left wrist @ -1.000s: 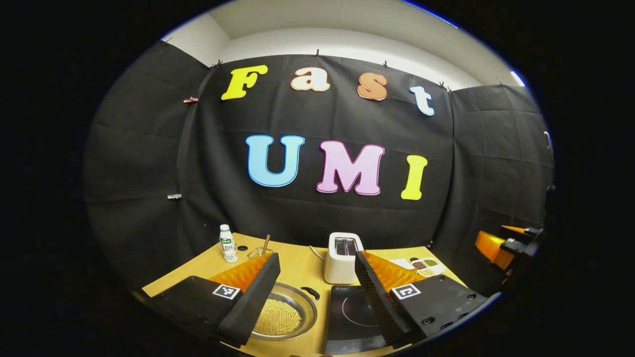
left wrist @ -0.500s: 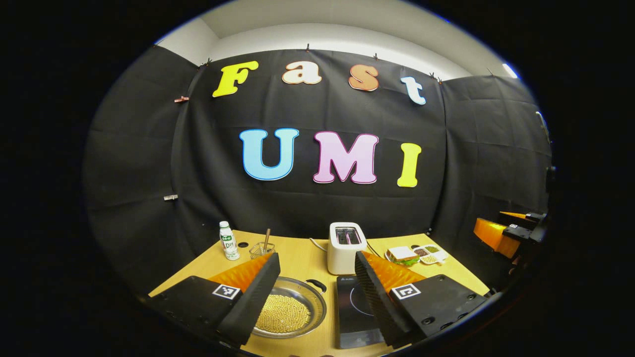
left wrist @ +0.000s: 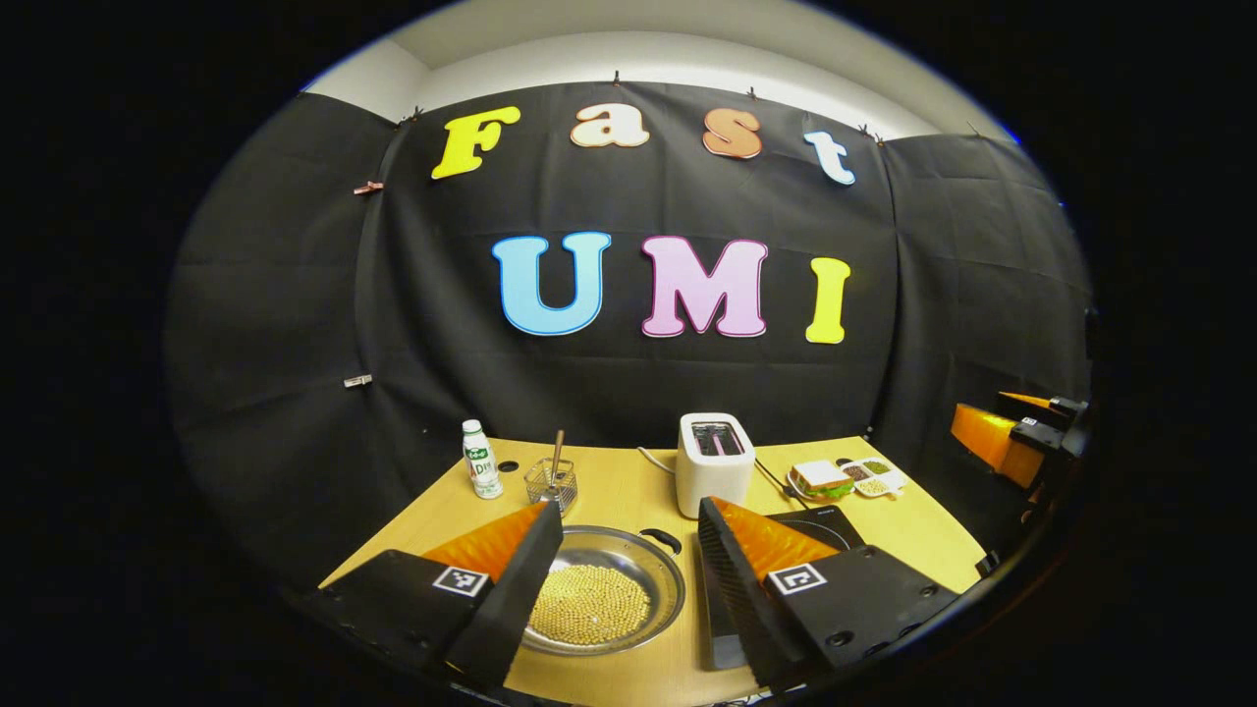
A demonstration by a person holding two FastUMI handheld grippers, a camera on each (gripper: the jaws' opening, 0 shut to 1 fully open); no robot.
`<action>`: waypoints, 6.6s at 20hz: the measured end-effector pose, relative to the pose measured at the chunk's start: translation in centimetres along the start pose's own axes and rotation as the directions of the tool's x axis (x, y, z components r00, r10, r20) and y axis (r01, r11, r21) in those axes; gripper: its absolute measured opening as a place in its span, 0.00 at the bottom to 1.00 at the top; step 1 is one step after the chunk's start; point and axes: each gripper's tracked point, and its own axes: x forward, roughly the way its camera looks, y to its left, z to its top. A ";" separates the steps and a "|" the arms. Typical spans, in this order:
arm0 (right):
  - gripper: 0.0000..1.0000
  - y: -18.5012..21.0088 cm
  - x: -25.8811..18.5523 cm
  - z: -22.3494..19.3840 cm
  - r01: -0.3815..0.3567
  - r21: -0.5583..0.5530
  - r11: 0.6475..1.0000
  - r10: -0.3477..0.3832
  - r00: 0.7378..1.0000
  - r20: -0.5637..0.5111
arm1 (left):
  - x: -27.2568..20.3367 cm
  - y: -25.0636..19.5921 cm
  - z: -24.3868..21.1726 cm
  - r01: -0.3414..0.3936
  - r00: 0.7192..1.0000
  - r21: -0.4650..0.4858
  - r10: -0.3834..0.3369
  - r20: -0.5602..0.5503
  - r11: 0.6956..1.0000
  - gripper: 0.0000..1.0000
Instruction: First push the handle of the pot to place it horizontally, then grasp the pot with both hands and set it on the induction cooktop.
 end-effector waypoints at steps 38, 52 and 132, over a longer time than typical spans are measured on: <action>0.96 9.2 -6.0 -5.2 -0.044 -0.031 0.999 0.042 0.997 -0.068 | -1.6 12.5 -18.4 0.165 0.865 -0.251 -0.262 -0.428 0.954 0.05; 0.98 6.5 -6.5 -7.5 0.034 -0.023 0.999 -0.037 0.988 -0.149 | 0.9 11.4 -26.8 0.332 0.669 -0.155 -0.349 -0.656 0.930 0.05; 0.99 18.8 5.9 -12.6 -0.086 0.152 0.985 0.140 0.908 -0.394 | 12.0 27.9 -17.0 0.026 0.868 -0.095 -0.070 -0.491 0.995 0.97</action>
